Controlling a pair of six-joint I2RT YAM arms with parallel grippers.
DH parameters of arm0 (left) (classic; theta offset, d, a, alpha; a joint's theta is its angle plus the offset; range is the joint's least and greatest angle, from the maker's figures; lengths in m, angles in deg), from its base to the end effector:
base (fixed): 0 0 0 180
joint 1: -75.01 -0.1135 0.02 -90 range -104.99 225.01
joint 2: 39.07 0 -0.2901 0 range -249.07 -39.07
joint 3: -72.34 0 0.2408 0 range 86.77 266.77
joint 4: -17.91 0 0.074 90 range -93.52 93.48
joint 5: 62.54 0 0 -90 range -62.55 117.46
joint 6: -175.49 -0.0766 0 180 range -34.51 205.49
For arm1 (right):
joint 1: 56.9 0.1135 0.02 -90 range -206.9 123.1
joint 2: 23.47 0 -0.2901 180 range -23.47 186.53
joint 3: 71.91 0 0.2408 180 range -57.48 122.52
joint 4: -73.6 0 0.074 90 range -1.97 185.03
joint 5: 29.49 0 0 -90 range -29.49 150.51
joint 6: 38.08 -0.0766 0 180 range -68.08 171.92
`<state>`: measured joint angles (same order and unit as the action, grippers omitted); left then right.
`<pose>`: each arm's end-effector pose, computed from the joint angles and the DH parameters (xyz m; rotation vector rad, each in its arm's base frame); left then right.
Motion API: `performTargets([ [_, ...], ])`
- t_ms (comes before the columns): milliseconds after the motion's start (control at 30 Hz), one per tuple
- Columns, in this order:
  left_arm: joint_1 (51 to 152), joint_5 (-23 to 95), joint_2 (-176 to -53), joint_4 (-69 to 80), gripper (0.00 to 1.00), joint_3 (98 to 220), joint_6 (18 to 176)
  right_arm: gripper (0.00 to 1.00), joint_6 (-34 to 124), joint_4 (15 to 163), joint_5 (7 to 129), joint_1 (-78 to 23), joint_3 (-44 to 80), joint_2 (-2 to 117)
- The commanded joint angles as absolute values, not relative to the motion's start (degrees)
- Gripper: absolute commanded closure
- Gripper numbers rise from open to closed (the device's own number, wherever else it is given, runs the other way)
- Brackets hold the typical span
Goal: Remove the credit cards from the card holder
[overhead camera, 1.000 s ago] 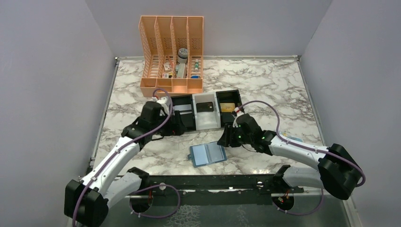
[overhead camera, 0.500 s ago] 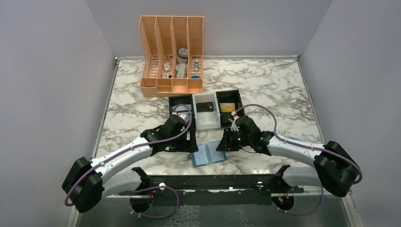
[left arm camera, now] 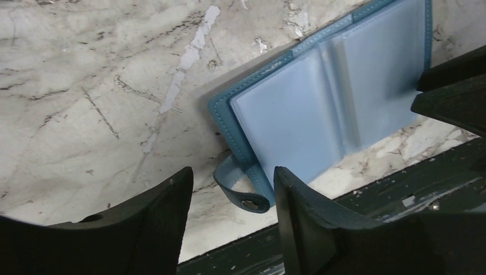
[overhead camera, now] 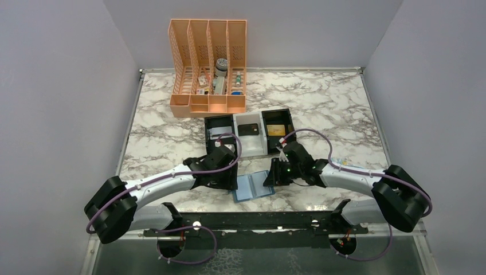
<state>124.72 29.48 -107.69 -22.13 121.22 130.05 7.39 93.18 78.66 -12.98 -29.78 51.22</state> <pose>0.1381 -0.1670 0.1722 0.1366 2.7471 -0.5773 0.1538 0.1812 0.1478 -0.1346 2.7217 0.9623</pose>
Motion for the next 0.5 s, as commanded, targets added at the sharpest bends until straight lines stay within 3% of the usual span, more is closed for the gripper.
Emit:
performTargets([
  [0, 125.4, 24.3, -108.9, -22.2, 0.47, 120.5, 131.2, 0.74, 6.9, 90.6, 80.7, -12.8, -30.4, 52.8],
  [467, 126.8, 24.2, -111.7, -19.2, 0.65, 119.6, 131.0, 0.78, 5.2, 85.5, 86.6, -12.8, -30.4, 54.3],
])
